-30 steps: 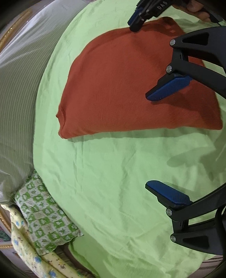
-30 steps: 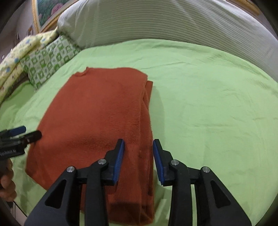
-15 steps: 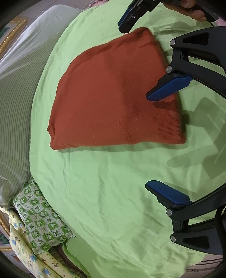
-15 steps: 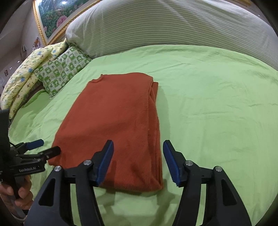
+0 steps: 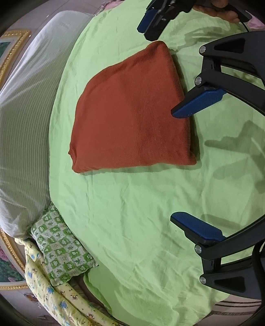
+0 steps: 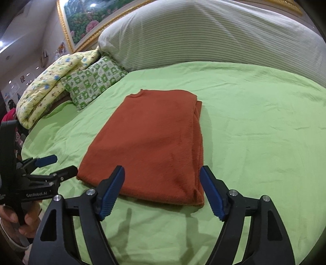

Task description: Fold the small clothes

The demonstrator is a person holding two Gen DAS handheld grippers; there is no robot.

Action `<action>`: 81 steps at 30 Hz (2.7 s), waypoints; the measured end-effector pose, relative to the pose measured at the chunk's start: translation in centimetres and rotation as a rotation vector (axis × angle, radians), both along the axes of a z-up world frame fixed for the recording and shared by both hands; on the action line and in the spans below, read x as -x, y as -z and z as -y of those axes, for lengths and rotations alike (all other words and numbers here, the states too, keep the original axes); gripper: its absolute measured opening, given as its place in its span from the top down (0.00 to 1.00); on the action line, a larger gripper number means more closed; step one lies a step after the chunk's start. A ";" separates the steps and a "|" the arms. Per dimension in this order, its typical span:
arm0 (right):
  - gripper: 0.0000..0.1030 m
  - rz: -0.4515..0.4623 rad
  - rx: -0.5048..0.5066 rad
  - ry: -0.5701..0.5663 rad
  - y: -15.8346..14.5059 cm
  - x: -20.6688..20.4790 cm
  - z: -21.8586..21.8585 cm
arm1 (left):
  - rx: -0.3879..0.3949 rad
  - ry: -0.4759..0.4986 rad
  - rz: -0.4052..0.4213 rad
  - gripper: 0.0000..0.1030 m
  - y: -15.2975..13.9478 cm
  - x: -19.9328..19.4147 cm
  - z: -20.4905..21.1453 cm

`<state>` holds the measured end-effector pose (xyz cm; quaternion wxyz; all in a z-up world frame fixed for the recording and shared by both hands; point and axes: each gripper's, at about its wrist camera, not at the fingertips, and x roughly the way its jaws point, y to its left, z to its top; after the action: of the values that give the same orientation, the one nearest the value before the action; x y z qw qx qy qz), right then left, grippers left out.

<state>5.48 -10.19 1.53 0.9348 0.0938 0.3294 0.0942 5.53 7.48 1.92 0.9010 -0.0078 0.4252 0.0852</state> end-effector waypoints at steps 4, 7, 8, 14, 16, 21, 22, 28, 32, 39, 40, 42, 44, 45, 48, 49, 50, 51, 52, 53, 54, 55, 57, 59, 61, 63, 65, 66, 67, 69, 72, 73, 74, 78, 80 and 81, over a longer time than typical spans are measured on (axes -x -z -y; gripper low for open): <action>0.20 0.022 0.010 -0.022 -0.2 0.6 -0.5 | -0.021 0.005 0.017 0.08 -0.1 0.3 0.4; 0.17 0.047 0.030 -0.029 -0.2 1.1 -0.8 | -0.018 0.020 0.023 0.08 0.0 0.3 0.8; 0.16 0.051 0.033 -0.034 -0.2 1.2 -0.9 | -0.020 0.023 0.025 0.08 0.0 0.3 1.0; 0.13 0.040 0.061 -0.048 0.3 1.1 -1.4 | -0.038 0.046 0.030 0.07 0.3 0.2 1.6; 0.13 0.032 0.062 -0.045 0.6 1.0 -1.3 | -0.032 0.044 0.026 0.07 0.4 0.1 1.5; 0.12 0.015 0.047 -0.049 1.0 0.6 -1.1 | -0.029 0.036 0.007 0.07 1.0 -0.5 1.1; 0.12 0.012 0.046 -0.050 1.1 0.5 -1.1 | -0.030 0.035 0.006 0.07 1.1 -0.6 1.0; 0.12 -0.003 0.026 -0.052 1.5 0.0 -1.0 | -0.033 0.035 -0.002 0.07 1.5 -1.1 0.9; 0.12 -0.003 0.018 -0.049 1.6 -0.2 -1.0 | -0.034 0.037 -0.004 0.07 1.6 -1.4 0.9; 0.12 -0.012 0.008 -0.043 2.0 -0.4 -1.0 | -0.029 0.039 -0.009 0.06 1.6 -1.7 0.8; 0.12 -0.013 0.006 -0.042 2.0 -0.4 -1.1 | -0.028 0.041 -0.010 0.06 1.6 -1.7 0.8; 0.12 -0.012 0.005 -0.043 1.9 -0.5 -1.1 | -0.025 0.045 -0.011 0.06 1.6 -1.8 0.8; 0.12 -0.011 0.007 -0.048 1.9 -0.5 -1.1 | -0.018 0.054 -0.013 0.06 1.5 -1.9 0.8; 0.12 -0.011 0.010 -0.051 1.9 -0.5 -1.1 | -0.018 0.055 -0.013 0.06 1.5 -2.0 0.8; 0.12 -0.013 0.014 -0.049 1.8 -0.8 -1.1 | -0.019 0.057 -0.008 0.06 1.4 -2.0 0.9; 0.12 -0.013 0.011 -0.048 1.8 -0.8 -1.1 | -0.018 0.057 -0.007 0.06 1.3 -2.0 0.8; 0.12 -0.011 0.008 -0.049 1.8 -0.9 -1.0 | -0.023 0.053 -0.002 0.06 1.3 -2.0 0.8; 0.12 -0.010 0.008 -0.047 1.7 -0.9 -1.0 | -0.020 0.053 0.002 0.06 1.2 -2.1 0.7; 0.12 -0.009 0.009 -0.044 1.7 -0.9 -1.0 | -0.019 0.052 0.006 0.06 1.1 -2.0 0.7; 0.12 -0.006 0.008 -0.043 1.7 -0.9 -1.0 | -0.017 0.050 0.012 0.06 1.0 -2.0 0.6; 0.12 -0.004 0.006 -0.042 1.7 -0.9 -1.0 | -0.014 0.050 0.016 0.06 0.9 -2.1 0.6; 0.12 -0.001 0.006 -0.042 1.7 -1.0 -1.0 | -0.014 0.050 0.018 0.06 0.9 -2.1 0.6; 0.12 -0.001 0.008 -0.043 1.7 -1.0 -1.0 | -0.014 0.049 0.022 0.06 0.8 -2.1 0.7; 0.12 0.001 0.007 -0.044 1.6 -1.1 -1.1 | -0.011 0.051 0.022 0.06 0.7 -2.1 0.7; 0.12 0.002 0.003 -0.049 1.6 -1.2 -1.0 | -0.009 0.052 0.026 0.06 0.6 -2.1 0.8; 0.12 0.002 0.008 -0.049 1.6 -1.3 -1.1 | -0.008 0.052 0.031 0.06 0.5 -2.0 0.8; 0.12 0.004 0.009 -0.048 1.5 -1.3 -1.1 | -0.008 0.053 0.037 0.06 0.3 -2.0 0.8; 0.12 0.006 0.009 -0.046 1.5 -1.3 -1.1 | -0.009 0.054 0.040 0.06 0.2 -2.0 0.8; 0.12 0.007 0.008 -0.046 1.4 -1.4 -1.1 | -0.012 0.054 0.044 0.06 0.1 -2.0 0.8; 0.12 0.009 0.008 -0.043 1.3 -1.4 -1.1 | -0.014 0.053 0.051 0.06 -0.2 -2.0 0.8; 0.12 0.013 0.010 -0.044 1.1 -1.5 -1.2 | -0.015 0.054 0.057 0.06 -0.4 -2.0 0.8; 0.12 0.015 0.011 -0.044 1.0 -1.5 -1.2 | -0.017 0.054 0.058 0.06 -0.5 -2.0 0.8; 0.12 0.016 0.012 -0.044 1.0 -1.5 -1.2 | -0.017 0.056 0.059 0.06 -0.5 -2.0 0.8; 0.12 0.020 0.015 -0.047 0.8 -1.6 -1.3 | -0.017 0.055 0.061 0.06 -0.7 -2.1 0.7; 0.12 0.021 0.016 -0.048 0.7 -1.7 -1.3 | -0.017 0.057 0.064 0.06 -0.7 -2.1 0.7; 0.12 0.021 0.017 -0.049 0.7 -1.7 -1.3 | -0.018 0.057 0.064 0.06 -0.8 -2.1 0.7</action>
<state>7.15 -8.84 0.80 0.9364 0.0767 0.3226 0.1150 7.65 6.79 2.69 0.9162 0.0095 0.3957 0.0631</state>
